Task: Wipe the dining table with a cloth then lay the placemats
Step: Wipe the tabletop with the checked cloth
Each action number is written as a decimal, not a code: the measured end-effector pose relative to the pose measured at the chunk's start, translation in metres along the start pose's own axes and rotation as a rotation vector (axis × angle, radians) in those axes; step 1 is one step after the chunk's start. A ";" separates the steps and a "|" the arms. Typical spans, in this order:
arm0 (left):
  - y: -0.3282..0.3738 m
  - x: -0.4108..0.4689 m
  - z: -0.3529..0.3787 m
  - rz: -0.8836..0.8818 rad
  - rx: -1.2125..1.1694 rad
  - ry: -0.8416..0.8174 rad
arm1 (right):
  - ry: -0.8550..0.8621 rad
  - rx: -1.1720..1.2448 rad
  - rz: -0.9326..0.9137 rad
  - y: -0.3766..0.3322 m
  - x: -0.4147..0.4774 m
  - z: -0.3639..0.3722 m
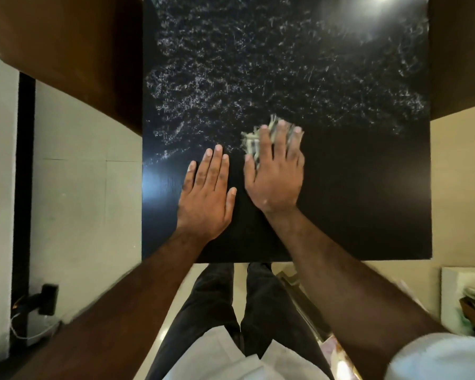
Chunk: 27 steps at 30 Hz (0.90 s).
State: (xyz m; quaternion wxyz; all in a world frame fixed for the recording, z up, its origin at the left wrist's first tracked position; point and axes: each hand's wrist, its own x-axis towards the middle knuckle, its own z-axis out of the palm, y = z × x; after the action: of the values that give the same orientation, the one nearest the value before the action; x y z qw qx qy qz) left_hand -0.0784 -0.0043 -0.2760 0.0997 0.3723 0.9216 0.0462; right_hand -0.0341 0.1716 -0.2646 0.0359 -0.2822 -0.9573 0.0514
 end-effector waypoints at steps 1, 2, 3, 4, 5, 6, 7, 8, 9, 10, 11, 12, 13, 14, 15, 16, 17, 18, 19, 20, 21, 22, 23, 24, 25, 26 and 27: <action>-0.001 0.000 -0.001 0.005 -0.001 0.000 | -0.010 0.017 -0.045 -0.008 -0.008 0.001; -0.002 -0.001 -0.001 0.013 -0.002 -0.002 | -0.018 0.030 -0.084 -0.011 -0.017 0.003; -0.005 -0.001 -0.002 0.019 -0.006 -0.006 | -0.026 0.032 -0.115 -0.009 -0.026 0.003; -0.011 -0.003 -0.002 0.019 -0.015 -0.012 | -0.034 0.023 -0.138 -0.004 -0.035 0.003; -0.018 -0.007 -0.003 0.011 -0.022 -0.019 | -0.041 0.009 -0.148 0.004 -0.043 0.002; -0.027 -0.011 -0.004 -0.002 -0.026 -0.025 | -0.046 -0.004 -0.138 0.014 -0.051 0.000; -0.036 -0.016 -0.005 -0.015 -0.026 -0.029 | -0.052 -0.019 -0.104 0.023 -0.056 -0.003; -0.044 -0.020 -0.005 -0.026 -0.021 -0.032 | -0.059 -0.036 -0.049 0.032 -0.060 -0.006; -0.050 -0.023 -0.006 -0.031 -0.013 -0.031 | -0.061 -0.055 0.009 0.038 -0.059 -0.009; -0.054 -0.025 -0.006 -0.031 -0.002 -0.028 | -0.055 -0.073 0.065 0.041 -0.055 -0.011; -0.056 -0.025 -0.007 -0.030 0.003 -0.026 | -0.044 -0.086 0.122 0.040 -0.049 -0.011; -0.057 -0.024 -0.007 -0.029 0.001 -0.023 | -0.030 -0.092 0.182 0.035 -0.041 -0.011; -0.056 -0.024 -0.007 -0.027 -0.002 -0.020 | -0.016 -0.089 0.239 0.026 -0.032 -0.010; -0.055 -0.023 -0.006 -0.025 -0.007 -0.015 | -0.003 -0.083 0.277 0.015 -0.022 -0.009; -0.055 -0.023 -0.006 -0.023 -0.008 -0.012 | 0.006 -0.074 0.283 0.001 -0.011 -0.007; -0.056 -0.023 -0.005 -0.020 -0.010 -0.012 | 0.015 -0.062 0.251 -0.014 -0.002 -0.004; -0.056 -0.023 -0.006 -0.017 -0.013 -0.012 | 0.022 -0.050 0.191 -0.030 0.004 0.001; -0.056 -0.024 -0.006 -0.011 -0.016 -0.011 | 0.025 -0.039 0.118 -0.044 0.008 0.004; -0.058 -0.026 -0.007 -0.009 -0.016 -0.010 | 0.017 -0.020 0.042 -0.060 0.008 0.008; -0.058 -0.027 -0.007 -0.008 -0.016 -0.011 | 0.001 0.003 -0.026 -0.072 0.005 0.011; -0.058 -0.028 -0.008 -0.005 -0.020 -0.014 | -0.017 0.025 -0.082 -0.079 0.000 0.013; -0.059 -0.029 -0.009 -0.003 -0.027 -0.019 | -0.034 0.043 -0.128 -0.081 -0.009 0.014; -0.060 -0.030 -0.010 -0.009 -0.032 -0.022 | -0.046 0.053 -0.169 -0.079 -0.018 0.015; -0.063 -0.031 -0.010 -0.022 -0.034 -0.026 | -0.054 0.050 -0.205 -0.072 -0.027 0.014; -0.067 -0.032 -0.010 -0.035 -0.033 -0.034 | -0.060 0.039 -0.224 -0.063 -0.034 0.012; -0.070 -0.034 -0.011 -0.041 -0.034 -0.043 | -0.067 0.022 -0.223 -0.053 -0.041 0.010; -0.071 -0.035 -0.010 -0.038 -0.036 -0.050 | -0.073 0.003 -0.198 -0.042 -0.046 0.008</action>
State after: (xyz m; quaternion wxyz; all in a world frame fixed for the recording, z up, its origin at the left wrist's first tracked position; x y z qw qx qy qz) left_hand -0.1043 -0.0801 -0.2723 0.1303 0.3540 0.9247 0.0513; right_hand -0.0188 0.1108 -0.2691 0.0062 -0.1842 -0.9811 0.0591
